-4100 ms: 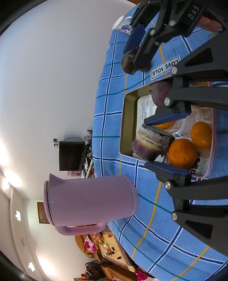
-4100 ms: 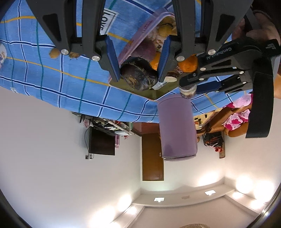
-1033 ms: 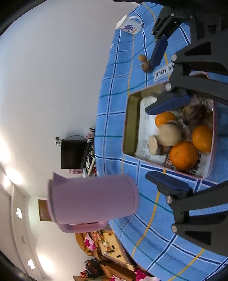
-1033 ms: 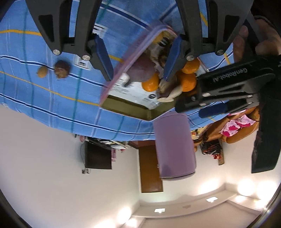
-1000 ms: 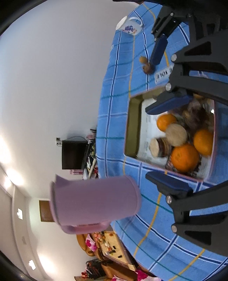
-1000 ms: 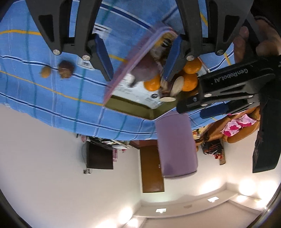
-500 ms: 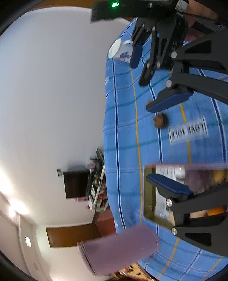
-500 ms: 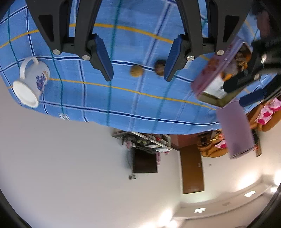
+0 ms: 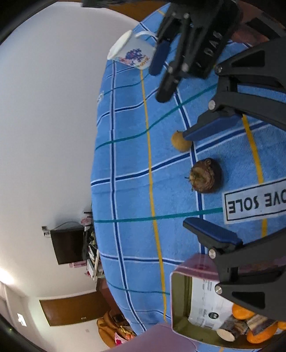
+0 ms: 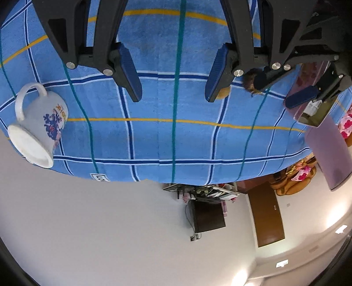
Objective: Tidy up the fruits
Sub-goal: 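Move the left tool to the sprouting brown taro while the right tool approaches the small yellow fruit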
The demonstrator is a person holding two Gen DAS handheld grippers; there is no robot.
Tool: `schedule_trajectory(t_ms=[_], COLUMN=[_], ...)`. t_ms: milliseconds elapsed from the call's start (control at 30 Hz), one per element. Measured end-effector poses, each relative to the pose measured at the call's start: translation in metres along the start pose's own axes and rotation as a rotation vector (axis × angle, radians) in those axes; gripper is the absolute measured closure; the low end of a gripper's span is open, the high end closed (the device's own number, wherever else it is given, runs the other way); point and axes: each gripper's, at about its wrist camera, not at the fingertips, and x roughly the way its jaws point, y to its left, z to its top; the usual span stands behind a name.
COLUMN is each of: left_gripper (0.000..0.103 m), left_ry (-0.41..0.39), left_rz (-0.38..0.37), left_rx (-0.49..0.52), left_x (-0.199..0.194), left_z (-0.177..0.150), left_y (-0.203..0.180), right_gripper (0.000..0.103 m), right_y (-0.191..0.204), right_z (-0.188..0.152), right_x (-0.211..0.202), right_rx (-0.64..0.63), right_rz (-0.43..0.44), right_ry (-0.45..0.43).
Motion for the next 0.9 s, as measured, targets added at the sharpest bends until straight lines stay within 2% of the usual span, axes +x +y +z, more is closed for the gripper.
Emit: schedule_trajectory(t_ms=[233, 300, 433, 500, 667, 733, 900], left_gripper=[0.029, 0.029, 0.029, 0.029, 0.029, 0.029, 0.029], left_ry=[0.005, -0.012, 0.003, 0.008, 0.0, -0.007, -0.026], left_rz=[0.003, 0.03, -0.021, -0.012, -0.011, -0.001, 0.025], left_rx=[-0.032, -0.036, -0.059, -0.04, -0.051, -0.053, -0.07], left_x=[0.007, 0.006, 0.006, 0.007, 0.006, 0.006, 0.005], left_z=[0.0, 0.002, 0.001, -0.001, -0.001, -0.001, -0.002], left_y=[0.025, 0.032, 0.037, 0.034, 0.036, 0.037, 0.041], right_gripper=[0.042, 0.042, 0.042, 0.042, 0.046, 0.054, 0.059], right_y=[0.019, 0.028, 0.037, 0.038, 0.035, 0.035, 0.039], right_z=[0.009, 0.011, 0.007, 0.002, 0.0, -0.001, -0.007], right_x=[0.012, 0.016, 0.031, 0.04, 0.048, 0.05, 0.055], right_rx=[-0.028, -0.044, -0.051, -0.046, -0.024, -0.018, -0.007], right_rz=[0.016, 0.015, 0.028, 0.042, 0.122, 0.161, 0.244], right_ry=[0.022, 0.025, 0.055, 0.082, 0.108, 0.123, 0.164])
